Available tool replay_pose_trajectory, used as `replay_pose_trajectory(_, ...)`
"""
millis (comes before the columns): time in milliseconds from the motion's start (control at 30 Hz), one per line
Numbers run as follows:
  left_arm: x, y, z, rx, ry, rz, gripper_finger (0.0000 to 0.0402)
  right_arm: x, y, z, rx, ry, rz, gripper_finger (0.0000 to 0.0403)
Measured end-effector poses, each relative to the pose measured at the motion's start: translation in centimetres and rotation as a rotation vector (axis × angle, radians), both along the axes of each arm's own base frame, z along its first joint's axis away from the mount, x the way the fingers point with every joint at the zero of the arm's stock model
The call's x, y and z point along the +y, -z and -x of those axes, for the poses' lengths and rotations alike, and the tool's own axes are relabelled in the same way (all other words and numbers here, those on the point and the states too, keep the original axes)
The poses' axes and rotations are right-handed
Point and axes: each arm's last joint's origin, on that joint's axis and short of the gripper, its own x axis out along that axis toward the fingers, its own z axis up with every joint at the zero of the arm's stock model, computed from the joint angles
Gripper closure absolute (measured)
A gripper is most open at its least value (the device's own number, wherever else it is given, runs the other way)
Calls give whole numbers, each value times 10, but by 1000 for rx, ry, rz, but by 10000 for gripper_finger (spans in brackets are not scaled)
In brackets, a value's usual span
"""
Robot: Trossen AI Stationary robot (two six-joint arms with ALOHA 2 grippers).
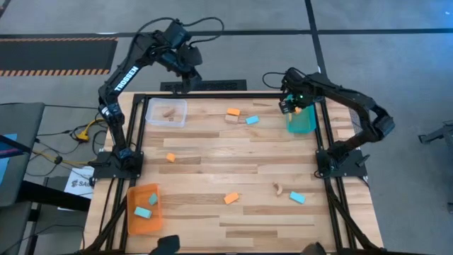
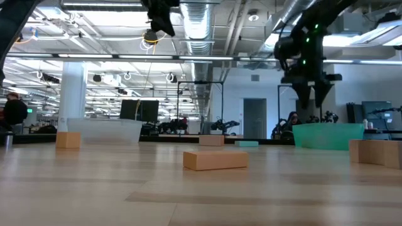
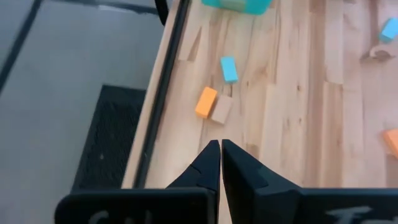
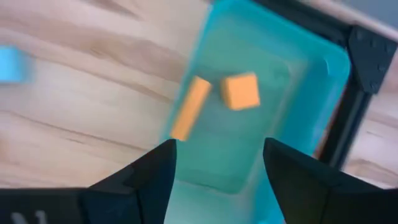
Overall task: Sort & place blocks by color
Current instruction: Put the brown block into the transparent bin
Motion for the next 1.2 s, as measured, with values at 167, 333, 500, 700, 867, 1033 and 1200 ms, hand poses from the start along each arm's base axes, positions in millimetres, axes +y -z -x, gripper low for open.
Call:
replay_pose_trajectory(167, -17, -6, 12, 1, -5, 20, 401, 35, -33, -10, -167, -46, 113, 139)
replay_pose_trajectory(333, -44, 7, 33, -71, -37, -7, 401, 79, -57, -26, -347, -148, 184, 138)
replay_pose_trajectory(500, -82, 35, 58, -271, -88, -34, 401, 121, -68, -49, -498, -275, 193, 138)
replay_pose_trajectory(700, -131, 84, 69, -498, -142, 114, 401, 164, -64, -78, -568, -442, 183, 138)
replay_pose_trajectory(867, -167, 130, 65, -539, -206, 254, 401, 184, -49, -92, -500, -534, 149, 138)
replay_pose_trajectory(1033, -193, 162, 51, -447, -141, 294, 401, 207, -33, -95, -422, -551, 7, 138)
replay_pose_trajectory(1200, -203, 185, 37, -284, 8, 185, 401, 234, -12, -92, -272, -452, -86, 138)
